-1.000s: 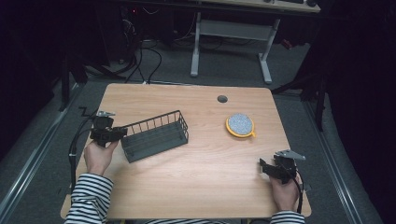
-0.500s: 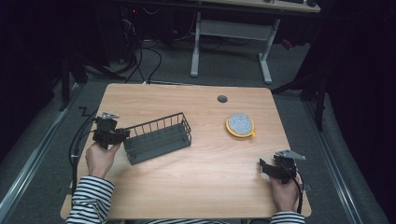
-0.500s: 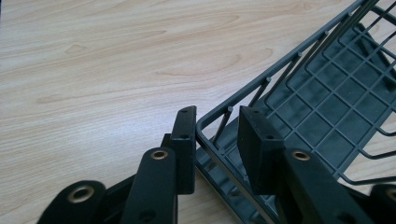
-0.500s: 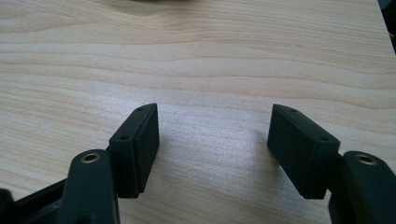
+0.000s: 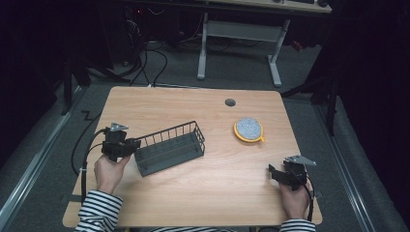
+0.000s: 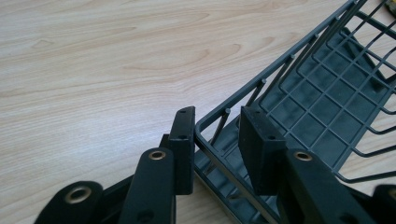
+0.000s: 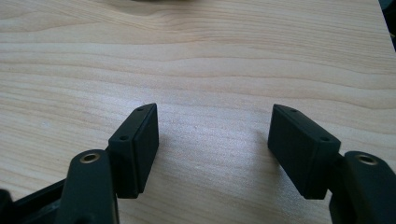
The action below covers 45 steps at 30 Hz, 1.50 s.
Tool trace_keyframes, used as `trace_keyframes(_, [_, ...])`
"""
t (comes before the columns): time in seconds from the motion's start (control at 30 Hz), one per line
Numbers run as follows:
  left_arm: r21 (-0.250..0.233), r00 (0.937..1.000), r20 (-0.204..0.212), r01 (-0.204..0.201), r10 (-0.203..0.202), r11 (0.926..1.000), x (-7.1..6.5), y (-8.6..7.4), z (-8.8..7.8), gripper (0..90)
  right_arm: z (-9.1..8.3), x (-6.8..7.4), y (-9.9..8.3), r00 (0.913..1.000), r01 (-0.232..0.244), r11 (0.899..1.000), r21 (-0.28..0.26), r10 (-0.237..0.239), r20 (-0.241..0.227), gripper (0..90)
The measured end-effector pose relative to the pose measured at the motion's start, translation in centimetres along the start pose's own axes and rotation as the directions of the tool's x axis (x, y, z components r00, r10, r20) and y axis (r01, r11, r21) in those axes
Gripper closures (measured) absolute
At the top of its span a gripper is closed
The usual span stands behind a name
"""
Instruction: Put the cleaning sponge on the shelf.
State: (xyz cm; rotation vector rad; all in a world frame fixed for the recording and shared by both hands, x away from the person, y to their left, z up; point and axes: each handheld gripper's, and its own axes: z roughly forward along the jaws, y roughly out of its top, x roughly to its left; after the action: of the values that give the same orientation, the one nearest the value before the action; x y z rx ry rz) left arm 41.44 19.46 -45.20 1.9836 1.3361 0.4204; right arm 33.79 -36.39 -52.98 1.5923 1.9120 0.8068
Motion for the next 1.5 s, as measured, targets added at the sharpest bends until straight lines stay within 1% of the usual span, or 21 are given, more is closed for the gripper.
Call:
trace_keyframes(0.13, [0.000,0.9999,0.010,-0.008,0.008,1.0000,-0.5,-0.2,-0.2,67.0,0.0,0.0,0.0,1.0000,-0.001,1.000,0.001,0.001,0.000,33.9])
trace_keyframes(0.3, [0.005,0.9997,0.011,-0.024,0.024,0.9997,-1.3,-0.4,-0.3,66.9,0.0,0.0,0.0,1.0000,-0.001,1.000,0.000,0.001,-0.002,33.8])
trace_keyframes(0.37, [0.006,0.9994,0.019,-0.028,0.028,0.9996,-1.6,-0.5,-0.3,66.7,0.0,0.0,0.0,1.0000,0.001,1.000,0.000,-0.001,-0.002,33.9])
trace_keyframes(0.5, [0.004,0.9994,0.027,-0.023,0.023,0.9997,-1.7,-0.6,-0.4,66.4,0.0,0.0,0.0,1.0000,0.000,1.000,0.000,0.000,-0.002,33.8])
trace_keyframes(0.57, [0.002,0.9992,0.036,-0.015,0.015,0.9999,-1.6,-0.7,-0.4,64.7,0.0,0.0,0.0,1.0000,0.000,1.000,0.000,0.000,-0.003,33.7])
trace_keyframes(0.67, [0.011,0.9995,0.032,-0.004,0.003,0.9999,-1.6,-0.7,-0.2,60.7,0.0,0.0,0.0,1.0000,0.000,1.000,0.001,0.000,-0.003,33.7])
trace_keyframes(0.73, [0.003,0.9994,0.035,0.009,-0.009,1.0000,-1.5,-0.8,-0.3,55.9,0.0,0.0,0.0,1.0000,-0.001,1.000,0.000,0.001,-0.003,33.8])
trace_keyframes(0.77, [0.003,0.9994,0.035,0.009,-0.009,1.0000,-1.5,-0.8,-0.3,53.0,0.0,0.0,0.0,1.0000,-0.001,1.000,0.000,0.001,-0.003,33.8])
trace_keyframes(0.8, [-0.001,0.9993,0.033,0.015,-0.015,0.9999,-1.4,-0.8,-0.4,53.0,0.0,0.0,0.0,1.0000,0.000,1.000,0.000,0.000,-0.003,33.8])
trace_keyframes(0.83, [-0.007,0.9990,0.037,0.025,-0.025,0.9997,-1.3,-0.8,-0.5,47.6,0.0,0.0,0.0,1.0000,0.000,1.000,0.000,0.000,-0.002,33.9])
trace_keyframes(0.9, [-0.013,0.9989,0.038,0.030,-0.029,0.9995,-1.2,-0.8,-0.6,41.7,0.0,0.0,0.0,1.0000,0.002,1.000,0.000,-0.002,-0.002,33.9])
trace_keyframes(0.93, [-0.034,0.9990,0.031,0.034,-0.033,0.9988,-1.0,-0.9,-0.8,38.1,0.0,0.0,0.0,1.0000,0.001,1.000,0.000,-0.001,-0.002,34.0])
trace_keyframes(1.0, [-0.051,0.9984,0.038,0.043,-0.042,0.9978,-0.7,-1.0,-1.1,35.0,0.0,0.0,0.0,1.0000,0.001,1.000,0.000,-0.001,-0.002,34.0])
trace_keyframes(1.03, [-0.051,0.9984,0.038,0.043,-0.042,0.9978,-0.7,-1.0,-1.1,33.8,0.0,0.0,0.0,1.0000,0.001,1.000,0.000,-0.001,-0.002,34.0])
trace_keyframes(1.13, [-0.089,0.9961,0.062,0.068,-0.063,0.9937,0.0,-1.3,-1.9,33.0,0.0,0.0,0.0,1.0000,0.000,1.000,0.000,0.000,-0.001,34.0])
trace_keyframes(1.23, [-0.103,0.9952,0.069,0.075,-0.068,0.9918,0.2,-1.5,-2.3,33.0,0.0,0.0,0.0,1.0000,0.000,1.000,0.000,0.000,-0.001,34.1])
trace_keyframes(1.27, [-0.116,0.9945,0.075,0.081,-0.073,0.9900,0.6,-1.8,-2.7,33.0,0.0,0.0,0.0,1.0000,0.000,1.000,0.000,0.000,-0.001,34.1])
trace_keyframes(1.37, [-0.135,0.9946,0.071,0.085,-0.076,0.9872,1.0,-2.2,-3.4,33.0,0.0,0.0,0.0,1.0000,0.001,1.000,0.000,-0.001,-0.001,34.1])
trace_keyframes(1.5, [-0.166,0.9919,0.069,0.117,-0.107,0.9793,1.9,-3.1,-4.2,33.4,0.0,0.0,0.0,1.0000,-0.001,1.000,0.001,0.001,0.000,34.2])
